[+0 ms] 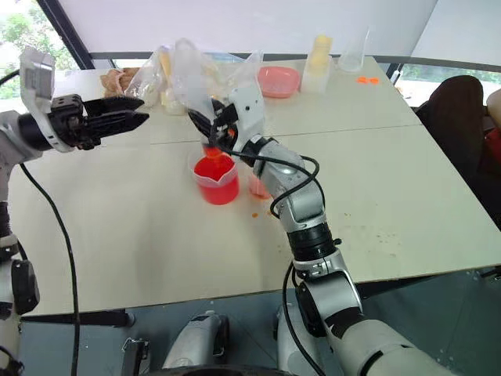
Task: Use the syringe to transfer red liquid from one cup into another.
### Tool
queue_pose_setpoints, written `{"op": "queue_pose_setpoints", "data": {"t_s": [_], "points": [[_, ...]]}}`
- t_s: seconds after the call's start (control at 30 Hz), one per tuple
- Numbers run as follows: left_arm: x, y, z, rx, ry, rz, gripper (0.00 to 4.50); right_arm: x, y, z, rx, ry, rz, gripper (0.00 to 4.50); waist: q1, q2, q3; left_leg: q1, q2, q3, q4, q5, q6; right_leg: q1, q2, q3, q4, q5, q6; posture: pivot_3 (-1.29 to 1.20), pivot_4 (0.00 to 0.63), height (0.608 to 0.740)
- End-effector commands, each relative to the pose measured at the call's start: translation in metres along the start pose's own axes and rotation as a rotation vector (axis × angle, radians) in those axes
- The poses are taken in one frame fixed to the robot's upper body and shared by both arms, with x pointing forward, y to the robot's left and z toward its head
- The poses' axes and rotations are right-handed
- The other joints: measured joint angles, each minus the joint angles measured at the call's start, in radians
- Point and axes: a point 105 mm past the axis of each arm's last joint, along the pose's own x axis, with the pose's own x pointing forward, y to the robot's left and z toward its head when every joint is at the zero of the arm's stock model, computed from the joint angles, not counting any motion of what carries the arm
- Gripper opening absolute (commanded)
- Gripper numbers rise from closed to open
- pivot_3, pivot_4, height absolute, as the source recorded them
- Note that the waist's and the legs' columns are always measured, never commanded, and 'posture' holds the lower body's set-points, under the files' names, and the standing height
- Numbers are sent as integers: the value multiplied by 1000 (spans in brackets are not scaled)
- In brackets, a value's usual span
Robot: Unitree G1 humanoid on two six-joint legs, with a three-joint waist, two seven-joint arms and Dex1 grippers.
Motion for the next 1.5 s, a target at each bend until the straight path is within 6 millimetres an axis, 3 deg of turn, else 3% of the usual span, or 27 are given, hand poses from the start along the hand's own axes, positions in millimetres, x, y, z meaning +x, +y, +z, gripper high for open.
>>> {"op": "queue_pose_setpoints", "data": {"t_s": [0.03, 0.2, 0.33, 0.47, 0.63, 0.77, 1.1, 1.3, 1.5], "points": [[5, -5, 13, 60, -47, 5, 2579, -4, -6, 61, 16, -180, -39, 1456, 2, 0, 0, 0, 0, 0, 0, 0, 0, 0, 0, 0, 0, 0, 0, 0, 150, 740], [16, -4, 13, 57, -64, -11, 2579, -26, -31, 84, 69, -215, -131, 1456, 2, 0, 0, 0, -2, 0, 0, 0, -1, 0, -1, 0, 0, 0, 0, 0, 150, 740], [27, -3, 12, 68, -59, -43, 2579, -47, -41, 76, -8, -153, -182, 1456, 3, 0, 0, 0, -3, 2, 0, 0, 0, 1, -1, -1, -1, 0, 0, 0, 150, 740], [50, 2, 19, 102, -83, -87, 2579, -66, -46, 54, 2, -95, -247, 1456, 0, 0, 0, 0, -3, 4, 0, 0, 0, 1, 0, 0, 0, 0, 0, 0, 150, 740], [83, 1, 45, 192, -149, -149, 2579, -68, -42, 40, 7, -70, -264, 1456, -1, 0, 0, 0, -3, 5, 0, 0, 0, 1, 0, 0, -1, 0, 0, 0, 150, 740], [114, -17, 63, 276, -203, -251, 2579, -70, -41, 28, -13, -41, -272, 1456, 2, 0, 0, 0, -3, 5, 0, 0, 0, 1, 0, 0, -1, 0, 0, 0, 150, 740], [158, -24, 64, 410, -242, -259, 2579, -72, -40, 23, -64, -29, -287, 1456, -2, 0, 0, 0, -3, 5, 0, 0, 0, 1, 0, 0, -1, 0, 0, 0, 150, 740], [169, -18, 68, 439, -249, -214, 2579, -72, -35, 18, -76, -18, -278, 1456, 1, 0, 0, 0, -4, 5, 0, 0, 0, 1, 0, 0, -2, 0, 0, 0, 150, 740], [178, -14, 57, 487, -172, -186, 2579, -71, -32, 17, -85, -16, -268, 1456, 1, 0, 0, 0, -4, 5, 0, 0, 0, 1, 0, 0, -2, 0, 0, 0, 150, 740]]}}
